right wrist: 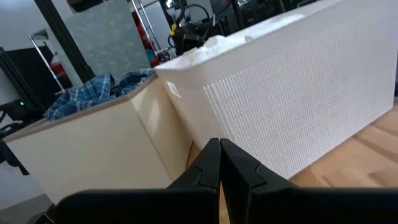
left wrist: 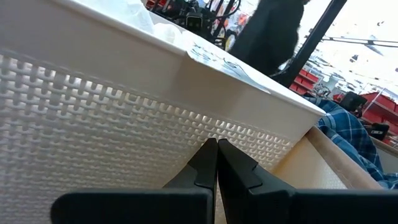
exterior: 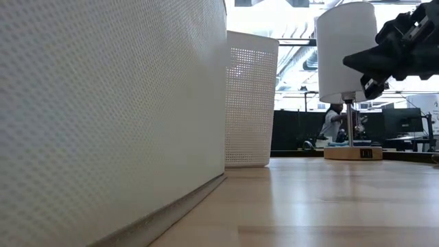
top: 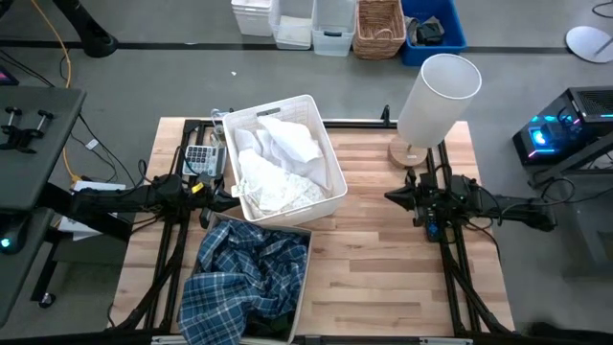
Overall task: Sort clothes
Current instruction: Adjust the white shirt
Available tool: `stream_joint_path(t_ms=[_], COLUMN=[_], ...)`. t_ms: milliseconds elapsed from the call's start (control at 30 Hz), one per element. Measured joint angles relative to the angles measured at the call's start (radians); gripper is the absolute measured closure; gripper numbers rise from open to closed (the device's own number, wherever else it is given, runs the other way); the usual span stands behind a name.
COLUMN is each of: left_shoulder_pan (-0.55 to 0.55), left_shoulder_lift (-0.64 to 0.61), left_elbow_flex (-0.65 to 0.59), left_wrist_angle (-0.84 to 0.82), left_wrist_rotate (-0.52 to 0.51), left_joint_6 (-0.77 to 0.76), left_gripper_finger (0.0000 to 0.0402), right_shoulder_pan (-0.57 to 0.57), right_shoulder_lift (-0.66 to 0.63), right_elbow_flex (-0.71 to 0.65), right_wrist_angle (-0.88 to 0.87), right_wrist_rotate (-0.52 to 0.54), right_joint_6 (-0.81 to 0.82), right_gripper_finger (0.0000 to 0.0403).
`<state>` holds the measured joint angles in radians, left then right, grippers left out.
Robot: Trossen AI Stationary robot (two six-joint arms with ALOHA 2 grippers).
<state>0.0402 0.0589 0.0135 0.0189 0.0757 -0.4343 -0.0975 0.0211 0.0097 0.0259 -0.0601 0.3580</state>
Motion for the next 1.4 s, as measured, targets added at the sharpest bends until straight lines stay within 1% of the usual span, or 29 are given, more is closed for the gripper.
stream_joint_path(t_ms=[367, 400, 467, 533, 633, 1400], left_shoulder_pan=[0.0, 0.0, -0.003, -0.015, -0.024, -0.023], left_shoulder_lift=[0.0, 0.0, -0.006, -0.032, -0.056, -0.053], left_elbow_flex=[0.0, 0.0, 0.0, 0.0, 0.0, 0.0], left_wrist_angle=[0.0, -0.001, -0.002, -0.005, 0.005, 0.0], left_wrist_rotate=[0.0, 0.001, -0.005, -0.012, -0.011, -0.008], left_joint_6=[0.0, 0.017, 0.161, 0.26, 0.328, 0.341], left_gripper_finger=[0.0401, 0.0401, 0.0401, 0.0401, 0.0401, 0.0401], right_shoulder_pan=[0.0, 0.0, 0.0, 0.0, 0.0, 0.0], right_shoulder_lift=[0.004, 0.004, 0.004, 0.004, 0.005, 0.005], right_elbow_flex=[0.0, 0.0, 0.0, 0.0, -0.001, -0.001], right_wrist_angle=[-0.003, -0.003, -0.003, -0.003, -0.003, -0.002], right_wrist_rotate=[0.0, 0.0, 0.0, 0.0, 0.0, 0.0], right_joint_6=[0.0, 0.0, 0.0, 0.0, 0.0, 0.0], right_gripper_finger=[0.0402, 0.0402, 0.0402, 0.0402, 0.0402, 0.0402])
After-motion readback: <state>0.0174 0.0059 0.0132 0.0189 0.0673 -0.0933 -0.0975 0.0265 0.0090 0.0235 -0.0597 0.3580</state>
